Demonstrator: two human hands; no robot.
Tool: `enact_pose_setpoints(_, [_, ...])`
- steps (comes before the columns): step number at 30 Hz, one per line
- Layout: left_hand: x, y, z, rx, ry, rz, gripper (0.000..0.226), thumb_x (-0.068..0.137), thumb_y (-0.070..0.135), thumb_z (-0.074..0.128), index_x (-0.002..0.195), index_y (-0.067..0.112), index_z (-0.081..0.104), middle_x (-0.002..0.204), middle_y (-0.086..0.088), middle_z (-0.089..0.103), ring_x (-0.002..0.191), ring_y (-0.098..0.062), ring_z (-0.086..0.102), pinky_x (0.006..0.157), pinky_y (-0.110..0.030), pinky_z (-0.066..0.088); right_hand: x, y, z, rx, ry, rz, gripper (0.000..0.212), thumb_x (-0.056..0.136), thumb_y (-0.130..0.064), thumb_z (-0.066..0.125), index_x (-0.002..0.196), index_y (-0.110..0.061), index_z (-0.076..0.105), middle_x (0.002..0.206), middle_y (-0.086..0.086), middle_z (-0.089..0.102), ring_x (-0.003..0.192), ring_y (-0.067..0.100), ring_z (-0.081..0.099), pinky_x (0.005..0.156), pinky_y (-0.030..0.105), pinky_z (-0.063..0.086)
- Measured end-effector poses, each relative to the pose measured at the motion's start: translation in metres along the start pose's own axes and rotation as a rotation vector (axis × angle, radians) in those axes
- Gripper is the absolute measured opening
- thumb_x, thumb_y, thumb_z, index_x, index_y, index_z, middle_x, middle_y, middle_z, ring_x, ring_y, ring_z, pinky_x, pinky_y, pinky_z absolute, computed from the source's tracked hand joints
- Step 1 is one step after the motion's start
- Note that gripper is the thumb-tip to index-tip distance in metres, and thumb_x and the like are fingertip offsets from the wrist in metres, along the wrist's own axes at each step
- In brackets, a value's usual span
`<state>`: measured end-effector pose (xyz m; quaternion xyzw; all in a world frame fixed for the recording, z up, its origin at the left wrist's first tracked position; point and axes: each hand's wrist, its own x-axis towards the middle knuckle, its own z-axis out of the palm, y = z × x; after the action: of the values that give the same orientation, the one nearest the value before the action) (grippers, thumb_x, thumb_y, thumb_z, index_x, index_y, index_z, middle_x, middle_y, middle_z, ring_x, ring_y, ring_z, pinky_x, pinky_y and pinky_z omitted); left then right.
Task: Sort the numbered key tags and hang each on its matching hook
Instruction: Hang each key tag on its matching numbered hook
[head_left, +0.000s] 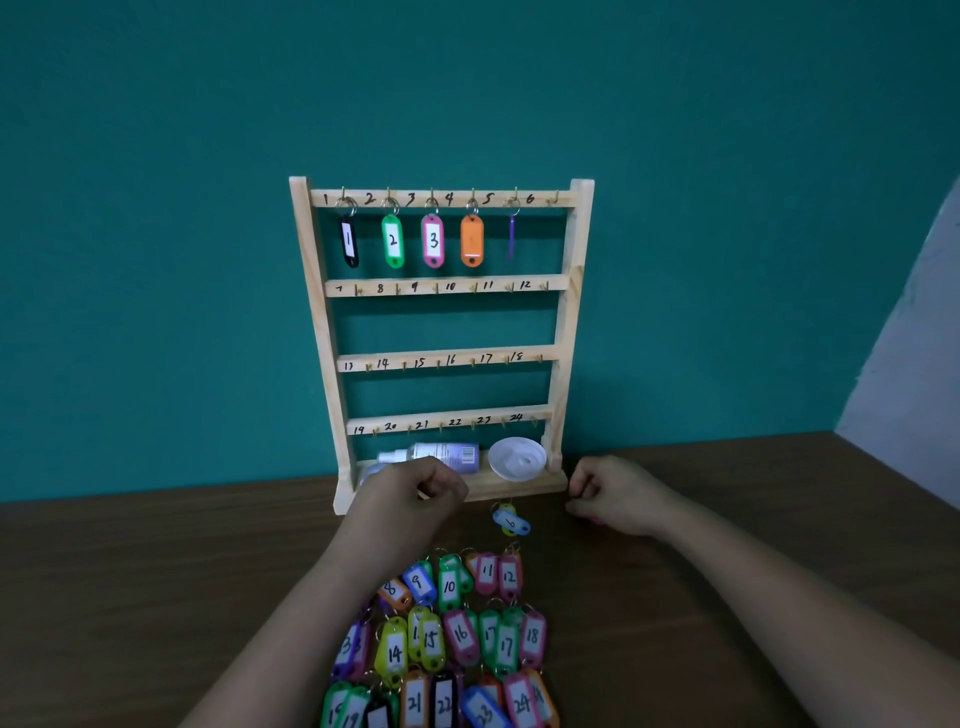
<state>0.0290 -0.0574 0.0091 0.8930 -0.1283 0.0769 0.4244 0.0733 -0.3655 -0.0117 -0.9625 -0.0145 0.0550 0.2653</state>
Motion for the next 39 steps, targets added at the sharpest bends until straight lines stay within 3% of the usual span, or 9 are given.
enact_pose_setpoints(3, [-0.001, -0.006, 0.002, 0.072, -0.048, 0.003, 0.015, 0.100, 0.032, 0.067, 0.087, 0.032, 0.074, 0.085, 0.022, 0.072, 0.081, 0.004, 0.065, 0.069, -0.021, 0.053, -0.001, 0.001, 0.004, -0.043, 0.046, -0.009, 0.010, 0.096, -0.030, 0.079, 0.097, -0.026, 0.070, 0.094, -0.004, 0.072, 0.086, 0.013, 0.070, 0.073, 0.033, 0.057])
enact_pose_setpoints(6, [-0.001, -0.016, 0.003, 0.177, -0.100, -0.016, 0.011, 0.100, 0.033, 0.068, 0.092, 0.029, 0.074, 0.090, 0.014, 0.073, 0.086, -0.001, 0.066, 0.081, -0.030, 0.058, -0.004, -0.001, 0.011, -0.231, 0.145, -0.079, 0.015, 0.104, -0.033, 0.066, 0.090, -0.030, 0.065, 0.091, -0.007, 0.067, 0.082, 0.011, 0.065, 0.071, 0.034, 0.053])
enact_pose_setpoints(10, [0.000, -0.028, 0.006, 0.224, -0.170, -0.030, 0.007, 0.099, 0.034, 0.069, 0.099, 0.030, 0.074, 0.097, 0.015, 0.072, 0.092, -0.002, 0.065, 0.084, -0.026, 0.056, -0.012, -0.007, 0.014, -0.345, 0.221, -0.167, 0.013, 0.105, -0.028, 0.060, 0.093, -0.029, 0.064, 0.095, -0.007, 0.062, 0.085, 0.013, 0.063, 0.077, 0.039, 0.058])
enact_pose_setpoints(12, [0.000, -0.032, 0.008, 0.219, -0.167, -0.033, 0.005, 0.099, 0.033, 0.070, 0.098, 0.031, 0.074, 0.096, 0.015, 0.072, 0.092, -0.004, 0.065, 0.083, -0.026, 0.055, -0.014, -0.014, 0.008, -0.290, 0.243, -0.199, 0.011, 0.104, -0.027, 0.063, 0.094, -0.029, 0.067, 0.093, -0.009, 0.066, 0.082, 0.009, 0.064, 0.075, 0.038, 0.058])
enact_pose_setpoints(17, [0.002, -0.037, 0.007, 0.210, -0.155, -0.043, 0.004, 0.098, 0.035, 0.070, 0.098, 0.033, 0.073, 0.095, 0.016, 0.071, 0.088, -0.001, 0.064, 0.076, -0.022, 0.054, -0.018, -0.065, -0.038, 0.120, 0.357, -0.326, 0.020, 0.104, -0.025, 0.066, 0.086, -0.032, 0.071, 0.083, -0.016, 0.071, 0.079, 0.003, 0.066, 0.068, 0.023, 0.049])
enact_pose_setpoints(20, [0.002, -0.037, 0.007, 0.204, -0.165, -0.037, 0.004, 0.098, 0.034, 0.070, 0.099, 0.032, 0.074, 0.098, 0.016, 0.071, 0.091, 0.000, 0.064, 0.082, -0.024, 0.056, -0.016, -0.105, -0.076, 0.293, 0.466, -0.373, 0.022, 0.104, -0.026, 0.067, 0.084, -0.027, 0.075, 0.081, -0.007, 0.073, 0.074, 0.008, 0.065, 0.073, 0.032, 0.053])
enact_pose_setpoints(23, [0.002, -0.036, 0.007, 0.200, -0.162, -0.036, 0.004, 0.099, 0.033, 0.070, 0.099, 0.031, 0.074, 0.098, 0.014, 0.072, 0.092, -0.001, 0.064, 0.084, -0.025, 0.057, -0.015, -0.141, -0.113, 0.434, 0.558, -0.437, 0.019, 0.103, -0.021, 0.069, 0.085, -0.022, 0.075, 0.069, 0.000, 0.072, 0.060, 0.009, 0.062, 0.067, 0.036, 0.054])
enact_pose_setpoints(30, [0.001, -0.036, 0.007, 0.202, -0.164, -0.018, 0.005, 0.100, 0.033, 0.068, 0.102, 0.032, 0.073, 0.102, 0.014, 0.071, 0.095, 0.000, 0.063, 0.080, -0.018, 0.053, -0.005, -0.200, -0.163, 0.476, 0.715, -0.451, 0.017, 0.101, -0.023, 0.069, 0.084, -0.021, 0.074, 0.056, -0.006, 0.068, 0.047, 0.009, 0.055, 0.052, 0.027, 0.046])
enact_pose_setpoints(39, [0.001, -0.036, 0.005, 0.194, -0.164, -0.009, 0.008, 0.100, 0.035, 0.069, 0.105, 0.031, 0.073, 0.105, 0.012, 0.071, 0.098, -0.004, 0.064, 0.087, -0.028, 0.057, 0.002, -0.214, -0.173, 0.390, 0.738, -0.366, 0.016, 0.096, -0.018, 0.061, 0.083, -0.016, 0.071, 0.060, -0.002, 0.073, 0.041, 0.013, 0.058, 0.043, 0.021, 0.043])
